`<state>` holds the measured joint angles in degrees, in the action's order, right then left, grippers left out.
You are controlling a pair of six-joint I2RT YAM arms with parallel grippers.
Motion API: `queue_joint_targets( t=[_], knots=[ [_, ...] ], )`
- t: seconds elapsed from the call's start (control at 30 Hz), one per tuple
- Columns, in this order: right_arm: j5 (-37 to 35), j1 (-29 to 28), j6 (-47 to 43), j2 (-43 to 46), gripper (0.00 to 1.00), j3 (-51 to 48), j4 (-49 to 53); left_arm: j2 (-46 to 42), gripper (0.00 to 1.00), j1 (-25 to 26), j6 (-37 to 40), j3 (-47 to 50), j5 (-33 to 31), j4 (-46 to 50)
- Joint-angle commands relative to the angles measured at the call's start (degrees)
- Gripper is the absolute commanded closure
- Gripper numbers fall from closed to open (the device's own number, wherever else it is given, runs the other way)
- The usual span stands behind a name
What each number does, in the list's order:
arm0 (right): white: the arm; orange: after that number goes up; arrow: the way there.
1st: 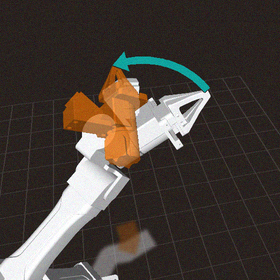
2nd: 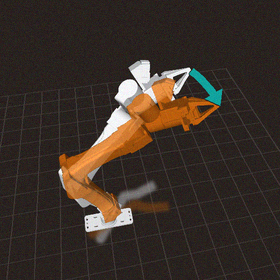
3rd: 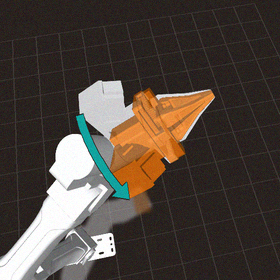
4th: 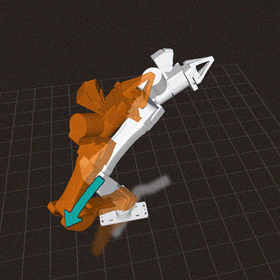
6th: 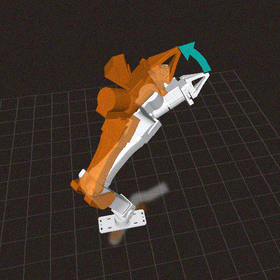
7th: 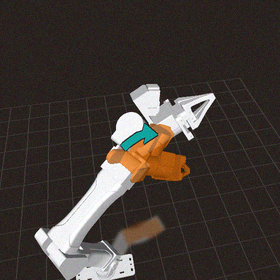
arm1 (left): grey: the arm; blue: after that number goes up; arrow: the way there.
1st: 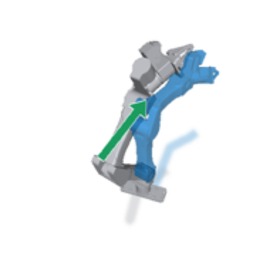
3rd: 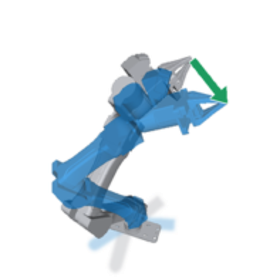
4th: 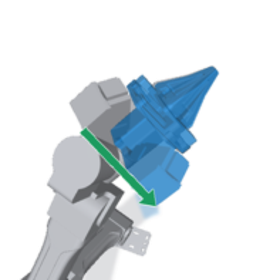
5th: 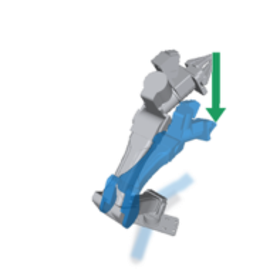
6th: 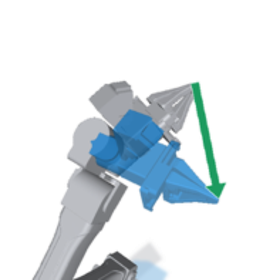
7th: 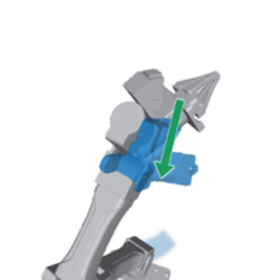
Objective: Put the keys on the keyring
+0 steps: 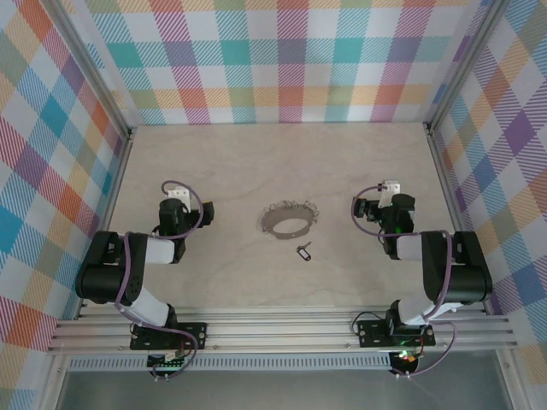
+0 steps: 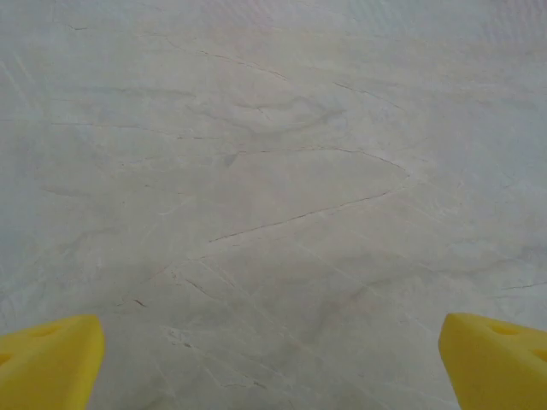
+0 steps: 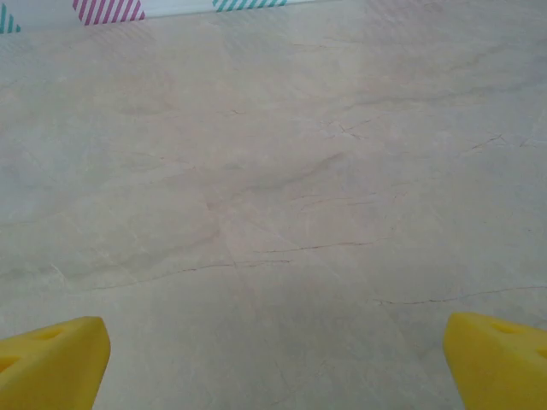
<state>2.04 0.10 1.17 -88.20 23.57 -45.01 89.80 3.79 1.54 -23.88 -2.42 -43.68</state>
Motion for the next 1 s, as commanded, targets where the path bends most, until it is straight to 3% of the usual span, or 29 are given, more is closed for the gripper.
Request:
queue_joint_targets(
  t=[0.0, 0.67, 0.83, 0.97],
  knots=[
    [0.59, 0.06, -0.8, 0.22, 0.0, 0.12, -2.18, -0.05, 0.0, -0.98, 0.23, -0.69, 0.74, -1.88],
    [2.01, 0.17, -0.83, 0.75, 0.0, 0.41, -1.51, -0.78, 0.0, -0.84, 0.27, -1.02, 0.42, -0.87],
    [1.69, 0.12, 1.83, 10.98, 0.0, 8.05, 22.24, -7.02, 0.0, -0.78, -1.37, -11.12, -0.05, 22.44],
    [0.96, 0.16, 16.62, 16.89, 0.0, 14.25, 35.7, -9.97, 0.0, -0.27, -10.31, -20.07, -0.66, 38.7]
  ],
)
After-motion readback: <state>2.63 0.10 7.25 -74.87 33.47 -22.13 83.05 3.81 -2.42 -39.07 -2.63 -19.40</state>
